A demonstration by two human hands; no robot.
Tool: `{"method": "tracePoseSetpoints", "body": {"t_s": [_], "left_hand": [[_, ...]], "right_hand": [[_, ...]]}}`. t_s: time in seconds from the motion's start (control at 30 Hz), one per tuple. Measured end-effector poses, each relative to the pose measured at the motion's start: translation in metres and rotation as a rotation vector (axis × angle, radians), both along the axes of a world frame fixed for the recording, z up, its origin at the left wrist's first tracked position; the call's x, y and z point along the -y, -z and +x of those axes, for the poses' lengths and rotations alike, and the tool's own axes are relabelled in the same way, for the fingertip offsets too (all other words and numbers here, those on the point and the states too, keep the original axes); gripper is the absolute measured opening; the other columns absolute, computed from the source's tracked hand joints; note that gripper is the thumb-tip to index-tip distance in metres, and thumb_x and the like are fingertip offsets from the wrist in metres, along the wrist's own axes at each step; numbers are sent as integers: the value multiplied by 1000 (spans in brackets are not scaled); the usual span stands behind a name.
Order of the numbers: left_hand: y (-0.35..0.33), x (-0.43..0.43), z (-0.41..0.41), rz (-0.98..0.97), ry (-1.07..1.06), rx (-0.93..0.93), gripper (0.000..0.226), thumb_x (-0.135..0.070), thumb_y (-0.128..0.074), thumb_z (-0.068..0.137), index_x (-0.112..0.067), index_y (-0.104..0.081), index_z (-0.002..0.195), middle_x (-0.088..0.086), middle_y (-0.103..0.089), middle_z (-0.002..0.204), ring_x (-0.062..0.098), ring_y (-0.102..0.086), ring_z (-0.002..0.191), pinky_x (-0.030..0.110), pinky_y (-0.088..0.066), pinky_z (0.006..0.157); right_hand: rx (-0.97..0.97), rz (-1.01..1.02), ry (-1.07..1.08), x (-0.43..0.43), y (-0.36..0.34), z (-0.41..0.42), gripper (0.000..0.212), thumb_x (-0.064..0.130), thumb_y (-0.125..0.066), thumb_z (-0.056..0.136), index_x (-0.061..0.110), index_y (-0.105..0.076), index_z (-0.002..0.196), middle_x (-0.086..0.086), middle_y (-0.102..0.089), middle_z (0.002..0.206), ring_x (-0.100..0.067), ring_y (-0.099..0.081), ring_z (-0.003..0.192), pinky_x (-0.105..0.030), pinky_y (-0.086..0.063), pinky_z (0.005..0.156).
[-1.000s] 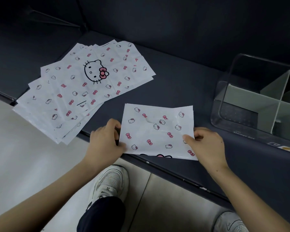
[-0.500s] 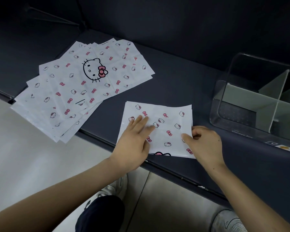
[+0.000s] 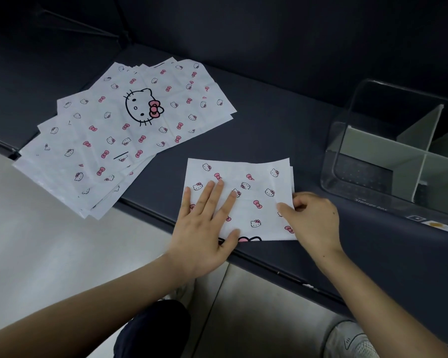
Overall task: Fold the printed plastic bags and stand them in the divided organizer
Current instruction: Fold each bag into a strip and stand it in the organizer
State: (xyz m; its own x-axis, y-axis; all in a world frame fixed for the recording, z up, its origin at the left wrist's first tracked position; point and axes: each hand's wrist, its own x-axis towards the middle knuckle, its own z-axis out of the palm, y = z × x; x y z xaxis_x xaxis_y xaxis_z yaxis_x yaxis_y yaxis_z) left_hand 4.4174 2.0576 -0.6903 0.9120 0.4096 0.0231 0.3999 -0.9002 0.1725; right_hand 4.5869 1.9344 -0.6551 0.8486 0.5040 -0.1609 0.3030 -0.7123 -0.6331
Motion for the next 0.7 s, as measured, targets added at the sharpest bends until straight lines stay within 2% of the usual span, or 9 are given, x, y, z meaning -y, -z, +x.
{"method": "tracePoseSetpoints", "body": {"t_s": [0.07,0.13,0.2,0.27,0.33,0.47,0.6,0.7], "left_hand": [[0,0,1,11,-3,-25,69,-57,-27,93,-21,-28,151,10,-20,158,27,-17,146,57,-10,113],[1,1,1,16,-8,-33,72,-61,-28,92,-21,-28,151,10,-19,159,27,-16,147,58,-11,114],[2,1,1,13,-13,-16,74,-63,-32,89,-21,-32,150,11,-22,158,27,-19,146,58,-12,113],[3,1,1,12,-11,4,76,-65,-35,88,-21,-34,149,11,-24,157,27,-20,146,59,-14,113],[4,0,2,12,-5,12,76,-66,-36,87,-22,-35,148,11,-24,157,26,-20,146,59,-15,113],[3,0,2,10,-4,20,76,-67,-38,86,-23,-35,148,10,-24,157,26,-21,146,59,-16,114],[2,0,2,9,-6,12,75,-66,-36,87,-24,-34,149,10,-24,157,27,-20,146,60,-15,113],[2,0,2,3,-3,-5,76,-67,-34,88,-24,-32,150,10,-22,158,27,-19,146,59,-14,114]], "right_hand": [[105,52,5,0,0,-5,11,12,-68,76,5,-66,85,-6,-67,91,-22,-62,74,-33,-49,71],[364,76,-103,3,3,-14,33,17,-67,78,6,-61,108,-12,-62,108,-31,-58,95,-36,-42,89],[573,11,-261,6,8,-28,48,33,-57,82,9,-56,123,-16,-57,125,-33,-51,111,-42,-32,103],[577,-76,-390,11,17,-43,52,40,-48,87,15,-53,132,-17,-51,138,-34,-46,126,-53,-26,110],[525,-137,-441,19,27,-49,49,39,-38,93,20,-52,136,-16,-44,145,-32,-40,135,-58,-24,111],[506,-207,-448,45,35,-37,47,38,-26,100,28,-38,144,-11,-35,152,-27,-30,141,-55,-14,114],[489,-220,-376,66,36,-24,48,41,-12,103,27,-25,147,-12,-35,152,-25,-28,141,-49,-9,114],[529,-115,-373,72,33,-17,45,36,-21,102,24,-32,145,-14,-36,150,-30,-33,139,-51,-15,115]]}}
